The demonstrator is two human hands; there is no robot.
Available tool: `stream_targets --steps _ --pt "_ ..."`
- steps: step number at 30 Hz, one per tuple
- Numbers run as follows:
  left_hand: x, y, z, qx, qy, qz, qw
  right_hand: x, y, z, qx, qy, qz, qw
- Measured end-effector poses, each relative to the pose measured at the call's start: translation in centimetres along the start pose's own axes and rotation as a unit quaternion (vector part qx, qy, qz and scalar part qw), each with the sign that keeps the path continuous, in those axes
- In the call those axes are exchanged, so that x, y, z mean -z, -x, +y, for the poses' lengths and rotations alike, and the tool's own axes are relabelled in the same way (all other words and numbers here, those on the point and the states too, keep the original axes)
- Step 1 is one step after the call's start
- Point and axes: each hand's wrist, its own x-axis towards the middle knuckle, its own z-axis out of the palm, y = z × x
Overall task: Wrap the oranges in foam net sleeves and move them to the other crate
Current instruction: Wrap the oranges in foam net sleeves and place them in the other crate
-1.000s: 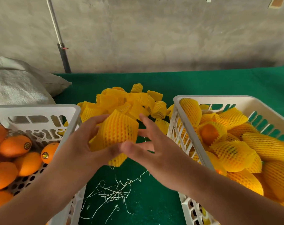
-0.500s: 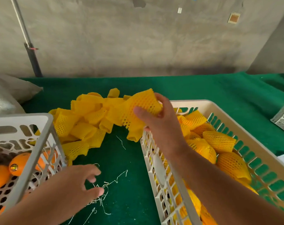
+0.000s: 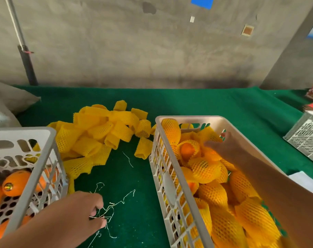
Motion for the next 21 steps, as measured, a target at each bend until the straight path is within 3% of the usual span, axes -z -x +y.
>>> stream_targets --steps 4,8,10,12,16,21 --pt "0.2 0.0 0.1 0.007 -0.007 -0.012 1.000 0.0 0.8 -0.7 -0.003 0.053 -0.005 0.999" --pt "0.2 -0.1 0.4 0.019 -0.027 -0.034 0.999 1.4 4.7 -4.8 0.079 0.208 0.023 0.975" --pt "0.4 0.3 0.6 0.032 -0.036 -0.039 0.998 1.0 8.2 -8.5 0.158 0.188 0.060 0.967" --pt "0.6 0.3 1.1 0.038 -0.062 -0.046 0.996 -0.2 12.5 -12.3 0.249 0.095 0.075 0.961" --pt "0.7 0.7 1.3 0.056 -0.084 -0.053 0.993 -6.3 18.7 -17.9 0.380 0.032 -0.087 0.921" --pt "0.9 0.6 1.4 0.064 -0.154 -0.068 0.984 -12.8 19.0 -16.7 0.377 0.155 -0.205 0.890"
